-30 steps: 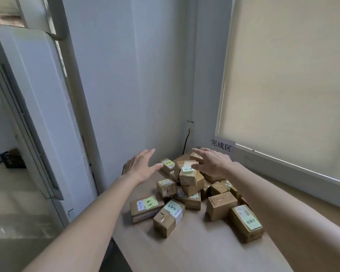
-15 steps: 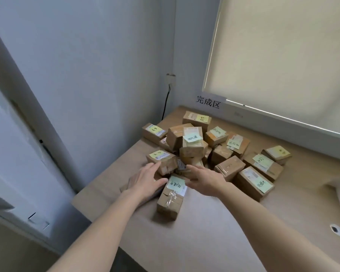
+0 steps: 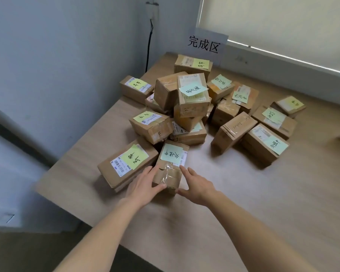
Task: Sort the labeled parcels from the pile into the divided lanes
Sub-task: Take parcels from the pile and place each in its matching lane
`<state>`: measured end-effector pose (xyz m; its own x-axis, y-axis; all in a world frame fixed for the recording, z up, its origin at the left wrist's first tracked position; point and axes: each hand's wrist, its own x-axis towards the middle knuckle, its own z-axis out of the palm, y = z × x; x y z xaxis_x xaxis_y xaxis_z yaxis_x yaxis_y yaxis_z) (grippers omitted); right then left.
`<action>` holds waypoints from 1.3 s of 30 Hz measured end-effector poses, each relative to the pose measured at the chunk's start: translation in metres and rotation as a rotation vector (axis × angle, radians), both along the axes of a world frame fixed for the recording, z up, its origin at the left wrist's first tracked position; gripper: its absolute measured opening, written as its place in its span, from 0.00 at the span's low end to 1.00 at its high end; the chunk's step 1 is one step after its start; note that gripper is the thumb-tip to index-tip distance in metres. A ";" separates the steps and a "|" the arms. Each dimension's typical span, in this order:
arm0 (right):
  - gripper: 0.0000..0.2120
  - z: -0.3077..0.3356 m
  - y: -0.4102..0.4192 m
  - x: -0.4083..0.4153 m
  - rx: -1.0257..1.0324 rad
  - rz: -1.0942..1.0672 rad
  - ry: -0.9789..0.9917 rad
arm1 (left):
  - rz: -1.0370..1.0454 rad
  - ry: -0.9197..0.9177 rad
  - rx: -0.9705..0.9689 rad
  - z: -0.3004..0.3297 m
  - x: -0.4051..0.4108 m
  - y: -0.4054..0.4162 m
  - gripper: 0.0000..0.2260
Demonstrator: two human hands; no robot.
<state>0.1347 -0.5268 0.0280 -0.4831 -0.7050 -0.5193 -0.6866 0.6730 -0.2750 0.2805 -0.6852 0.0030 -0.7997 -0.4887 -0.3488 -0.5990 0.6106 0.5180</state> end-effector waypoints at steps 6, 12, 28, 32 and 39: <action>0.48 -0.030 -0.006 -0.002 -0.061 -0.025 -0.056 | 0.012 0.065 0.103 -0.029 -0.011 -0.004 0.40; 0.44 -0.035 -0.002 -0.004 -0.108 -0.033 -0.087 | 0.024 0.152 0.140 -0.045 -0.013 -0.002 0.39; 0.47 -0.061 0.013 -0.007 -0.263 -0.103 -0.216 | -0.053 0.278 0.246 -0.062 -0.023 0.007 0.41; 0.47 -0.056 0.016 -0.004 -0.267 -0.118 -0.207 | -0.078 0.279 0.235 -0.054 -0.022 0.009 0.41; 0.46 -0.006 0.031 -0.001 -0.309 -0.120 -0.145 | -0.124 0.294 0.198 -0.007 -0.026 0.021 0.41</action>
<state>0.1341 -0.4953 0.0224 -0.5089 -0.7823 -0.3593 -0.5469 0.6161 -0.5668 0.2549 -0.6640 -0.0036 -0.9284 -0.3283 -0.1739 -0.3355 0.5398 0.7720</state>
